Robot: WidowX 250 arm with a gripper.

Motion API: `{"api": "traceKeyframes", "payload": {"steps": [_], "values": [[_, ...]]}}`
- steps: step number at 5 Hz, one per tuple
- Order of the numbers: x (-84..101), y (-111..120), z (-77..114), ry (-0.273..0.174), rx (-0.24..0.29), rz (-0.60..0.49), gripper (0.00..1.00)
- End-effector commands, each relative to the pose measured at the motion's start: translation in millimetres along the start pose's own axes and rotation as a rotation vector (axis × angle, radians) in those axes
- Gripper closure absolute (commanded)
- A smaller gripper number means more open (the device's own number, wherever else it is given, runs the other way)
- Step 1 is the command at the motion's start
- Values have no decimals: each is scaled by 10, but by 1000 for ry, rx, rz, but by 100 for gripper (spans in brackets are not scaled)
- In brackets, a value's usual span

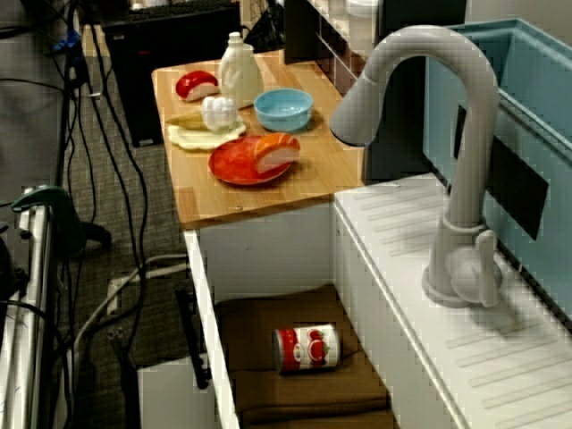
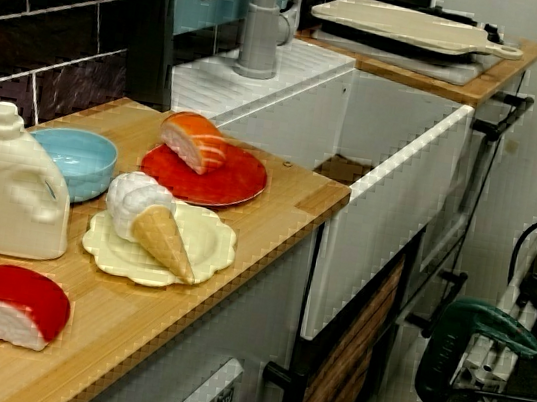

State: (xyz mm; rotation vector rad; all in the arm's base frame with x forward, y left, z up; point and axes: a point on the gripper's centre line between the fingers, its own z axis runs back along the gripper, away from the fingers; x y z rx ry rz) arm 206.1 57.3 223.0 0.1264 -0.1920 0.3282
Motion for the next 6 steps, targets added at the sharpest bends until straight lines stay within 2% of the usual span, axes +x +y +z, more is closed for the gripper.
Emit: {"api": "traceKeyframes", "payload": {"steps": [1,2,3,6], "values": [[654,294,-584,-94,112,196,0],[743,182,-814,-117,71,156,0],[742,25,-798,-58,8,43,0],[742,25,-798,-58,8,43,0]]}}
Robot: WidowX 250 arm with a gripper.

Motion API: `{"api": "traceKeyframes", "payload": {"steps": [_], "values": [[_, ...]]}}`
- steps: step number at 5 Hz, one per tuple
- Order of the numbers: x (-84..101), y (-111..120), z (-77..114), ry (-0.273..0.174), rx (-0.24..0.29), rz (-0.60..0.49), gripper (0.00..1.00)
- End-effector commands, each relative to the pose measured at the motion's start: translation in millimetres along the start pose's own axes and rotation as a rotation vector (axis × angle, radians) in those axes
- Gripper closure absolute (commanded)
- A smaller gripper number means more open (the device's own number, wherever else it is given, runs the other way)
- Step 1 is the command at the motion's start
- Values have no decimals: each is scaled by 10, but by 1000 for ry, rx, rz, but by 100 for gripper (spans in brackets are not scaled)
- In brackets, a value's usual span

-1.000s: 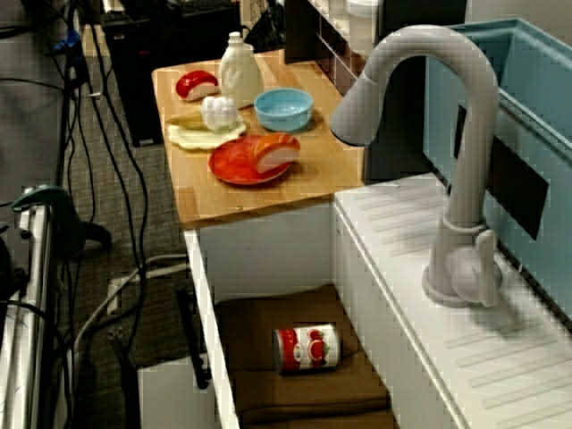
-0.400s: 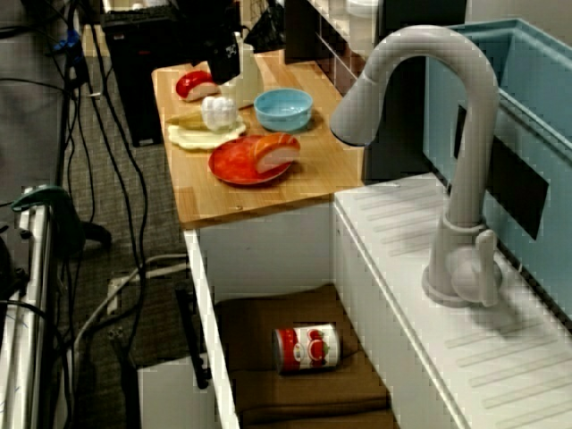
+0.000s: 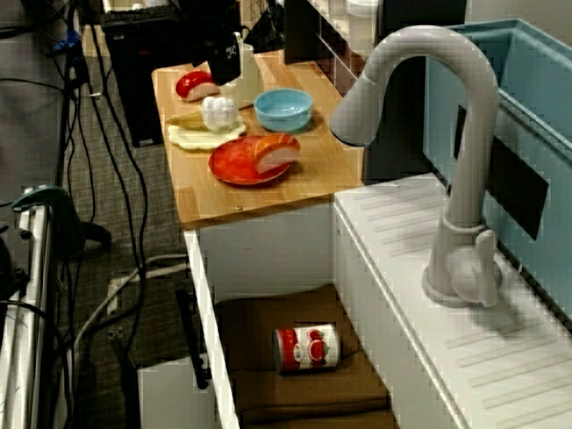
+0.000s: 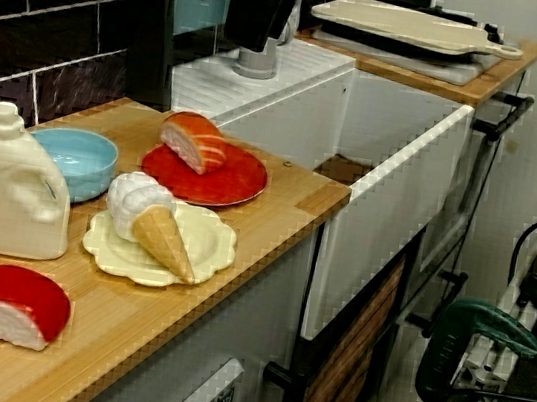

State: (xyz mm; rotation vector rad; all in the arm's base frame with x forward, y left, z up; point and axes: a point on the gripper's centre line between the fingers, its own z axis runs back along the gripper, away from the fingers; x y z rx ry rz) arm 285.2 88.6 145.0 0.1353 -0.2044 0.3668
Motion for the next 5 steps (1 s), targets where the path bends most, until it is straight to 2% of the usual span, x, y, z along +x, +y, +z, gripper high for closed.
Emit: {"api": "traceKeyframes", "payload": {"steps": [1,2,3,4,5], "values": [[140,-7,-239,21,27,26,0],[218,-24,-598,22,63,42,0],[254,-75,-766,-81,83,98,0],[284,-97,-696,-101,60,-11,0],[335,-35,-527,-59,7,-103,0]]}}
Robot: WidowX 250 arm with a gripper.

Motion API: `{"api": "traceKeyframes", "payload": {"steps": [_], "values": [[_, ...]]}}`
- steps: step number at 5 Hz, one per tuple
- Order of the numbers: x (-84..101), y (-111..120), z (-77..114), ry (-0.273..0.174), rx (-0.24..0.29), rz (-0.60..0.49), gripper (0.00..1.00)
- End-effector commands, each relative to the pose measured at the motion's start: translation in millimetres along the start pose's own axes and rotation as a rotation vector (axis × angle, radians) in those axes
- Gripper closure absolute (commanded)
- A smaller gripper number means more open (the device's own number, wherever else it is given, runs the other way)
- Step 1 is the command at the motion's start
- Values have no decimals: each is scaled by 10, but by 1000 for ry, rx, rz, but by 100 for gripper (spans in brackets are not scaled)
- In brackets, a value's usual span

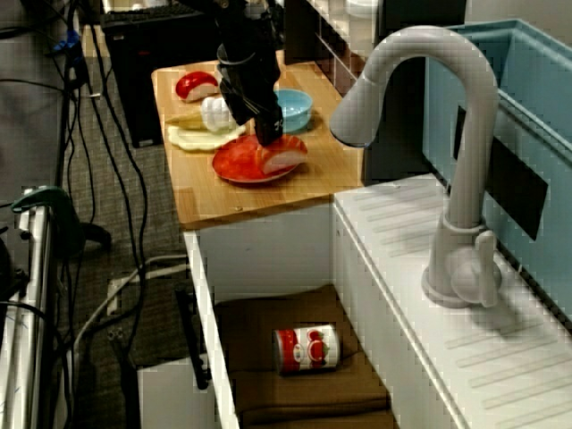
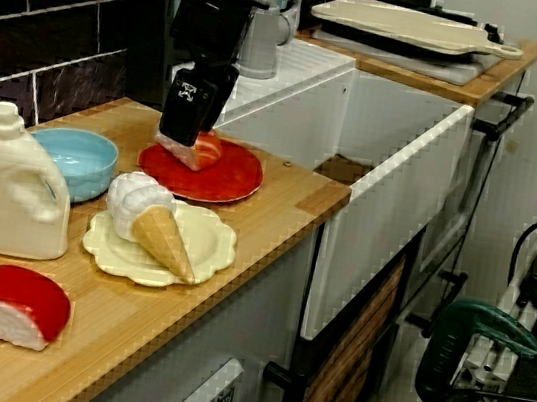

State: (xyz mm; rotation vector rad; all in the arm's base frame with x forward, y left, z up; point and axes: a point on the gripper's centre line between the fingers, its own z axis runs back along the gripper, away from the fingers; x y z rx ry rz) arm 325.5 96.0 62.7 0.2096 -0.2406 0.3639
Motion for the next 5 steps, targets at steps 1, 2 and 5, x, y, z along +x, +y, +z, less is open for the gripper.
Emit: {"api": "traceKeyframes", "payload": {"steps": [1,2,5], "values": [[196,195,485,21,-84,-102,0],[227,239,537,32,-97,-86,0],[223,9,526,18,-99,-284,0]]}}
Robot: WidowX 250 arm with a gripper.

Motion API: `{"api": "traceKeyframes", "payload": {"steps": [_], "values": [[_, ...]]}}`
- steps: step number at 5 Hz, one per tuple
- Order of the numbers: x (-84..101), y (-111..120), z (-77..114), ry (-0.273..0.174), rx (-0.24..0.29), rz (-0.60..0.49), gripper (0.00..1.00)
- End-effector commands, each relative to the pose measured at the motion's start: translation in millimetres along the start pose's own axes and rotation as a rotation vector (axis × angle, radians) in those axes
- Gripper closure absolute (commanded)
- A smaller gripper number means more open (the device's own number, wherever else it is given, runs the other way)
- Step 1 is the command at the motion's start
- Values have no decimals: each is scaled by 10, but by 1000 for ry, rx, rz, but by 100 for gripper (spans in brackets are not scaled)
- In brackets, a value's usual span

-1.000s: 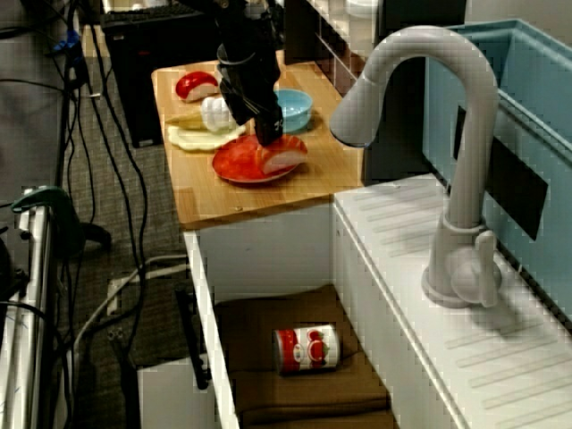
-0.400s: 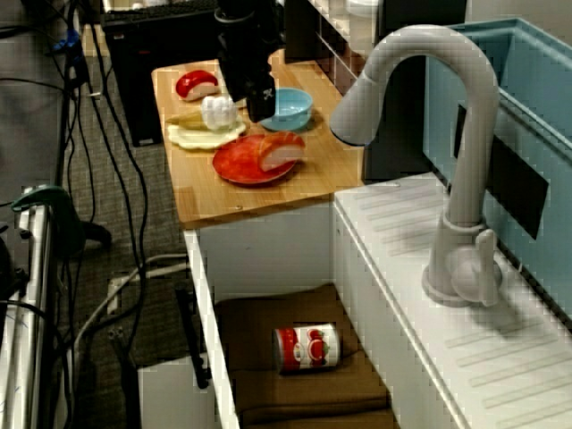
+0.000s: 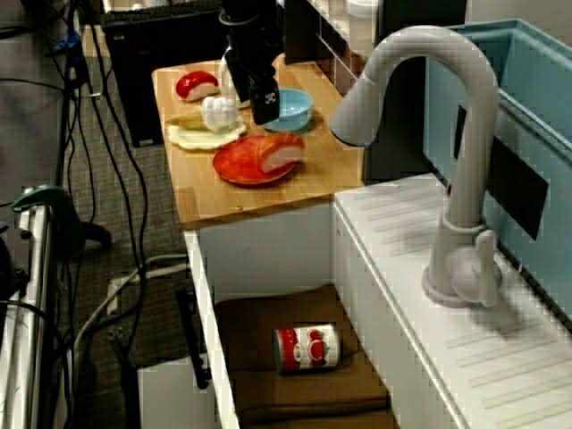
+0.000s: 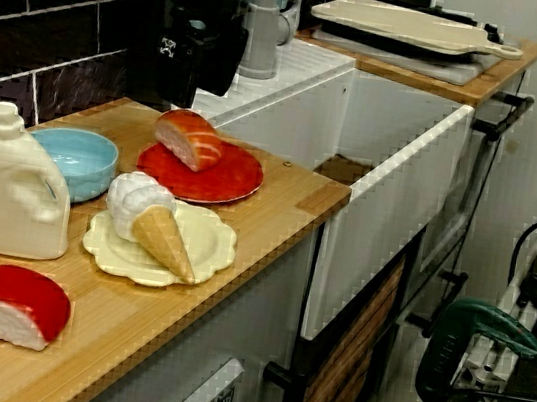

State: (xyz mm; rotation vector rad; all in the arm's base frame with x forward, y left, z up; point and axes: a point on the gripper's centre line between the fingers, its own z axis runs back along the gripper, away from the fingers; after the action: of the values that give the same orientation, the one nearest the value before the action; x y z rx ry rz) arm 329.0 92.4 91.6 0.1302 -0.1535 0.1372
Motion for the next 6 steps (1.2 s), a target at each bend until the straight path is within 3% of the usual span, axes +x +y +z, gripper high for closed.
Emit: {"api": "traceKeyframes", "payload": {"steps": [1,5,6], "values": [[122,-38,243,-46,-1,-76,0],[161,-131,-199,-10,60,-62,0],[162,-119,-200,-9,64,-44,0]]}}
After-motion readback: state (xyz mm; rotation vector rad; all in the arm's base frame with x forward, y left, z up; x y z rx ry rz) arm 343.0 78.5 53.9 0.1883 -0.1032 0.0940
